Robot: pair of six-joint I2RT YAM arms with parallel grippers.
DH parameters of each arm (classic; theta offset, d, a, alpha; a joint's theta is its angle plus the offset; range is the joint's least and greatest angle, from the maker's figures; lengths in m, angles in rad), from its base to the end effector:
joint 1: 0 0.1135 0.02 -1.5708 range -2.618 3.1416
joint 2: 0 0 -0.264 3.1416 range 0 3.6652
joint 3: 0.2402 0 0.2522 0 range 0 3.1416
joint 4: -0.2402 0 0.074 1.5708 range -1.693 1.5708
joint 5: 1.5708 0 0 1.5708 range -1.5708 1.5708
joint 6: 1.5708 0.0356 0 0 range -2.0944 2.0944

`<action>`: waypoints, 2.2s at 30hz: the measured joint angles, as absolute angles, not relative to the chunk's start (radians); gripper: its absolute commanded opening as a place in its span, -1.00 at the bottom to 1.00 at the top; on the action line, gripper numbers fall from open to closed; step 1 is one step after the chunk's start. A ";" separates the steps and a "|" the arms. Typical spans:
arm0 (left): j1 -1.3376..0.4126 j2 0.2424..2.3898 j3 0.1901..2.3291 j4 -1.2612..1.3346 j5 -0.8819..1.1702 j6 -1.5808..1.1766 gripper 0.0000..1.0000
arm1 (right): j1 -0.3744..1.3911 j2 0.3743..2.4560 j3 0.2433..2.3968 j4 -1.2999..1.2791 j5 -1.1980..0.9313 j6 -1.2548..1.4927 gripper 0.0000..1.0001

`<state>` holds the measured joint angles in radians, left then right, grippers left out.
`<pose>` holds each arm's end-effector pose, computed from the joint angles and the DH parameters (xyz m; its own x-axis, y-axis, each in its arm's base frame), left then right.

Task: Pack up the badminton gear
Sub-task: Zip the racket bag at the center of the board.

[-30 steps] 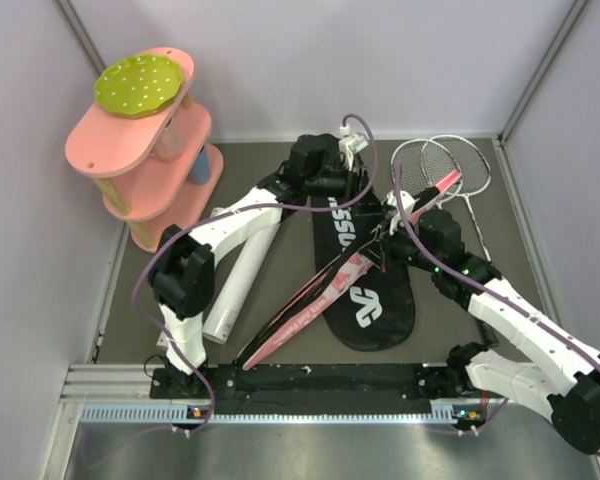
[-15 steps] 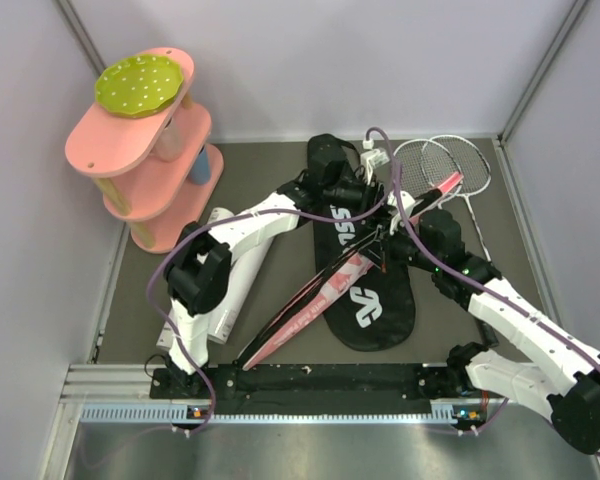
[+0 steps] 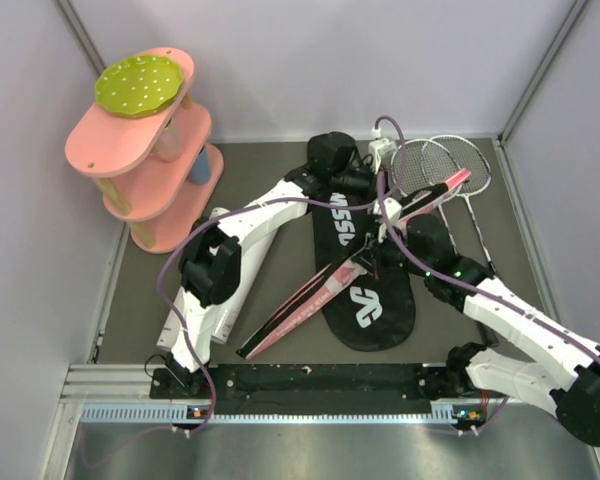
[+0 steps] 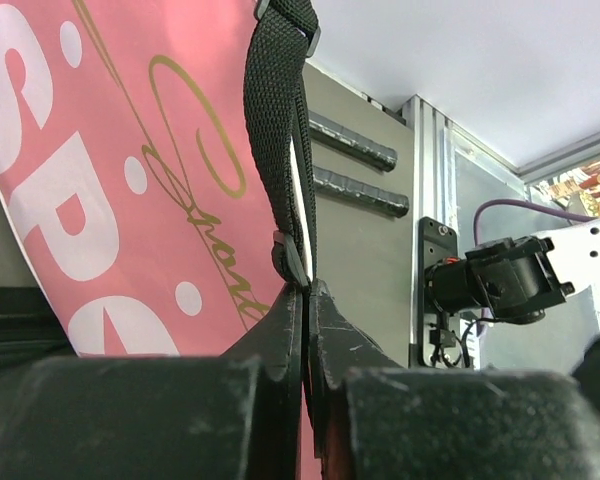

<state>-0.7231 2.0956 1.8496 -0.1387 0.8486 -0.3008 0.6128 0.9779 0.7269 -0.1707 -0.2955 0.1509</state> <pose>0.3534 -0.3475 0.3039 -0.5528 0.2267 -0.8019 0.8325 0.1074 -0.5436 0.1767 0.1369 0.2855 -0.4464 -0.1381 -0.8841 -0.7085 0.6580 0.2550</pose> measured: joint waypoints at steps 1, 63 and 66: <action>-0.721 2.102 1.864 -0.144 0.849 -0.300 -1.00 | 0.639 0.986 0.727 -0.169 -0.289 0.148 -1.00; -0.543 1.981 2.006 -0.569 -0.245 -0.081 -1.00 | 0.160 1.245 0.688 -0.287 -0.191 0.453 0.59; -0.543 2.020 2.027 -0.580 -0.256 -0.066 -1.00 | 0.160 1.303 0.705 -0.294 -0.211 0.421 0.58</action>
<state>-0.5426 2.0201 2.0266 -0.5800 -0.2558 -0.0662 0.1604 1.3033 0.7052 -0.2939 -0.2108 0.4213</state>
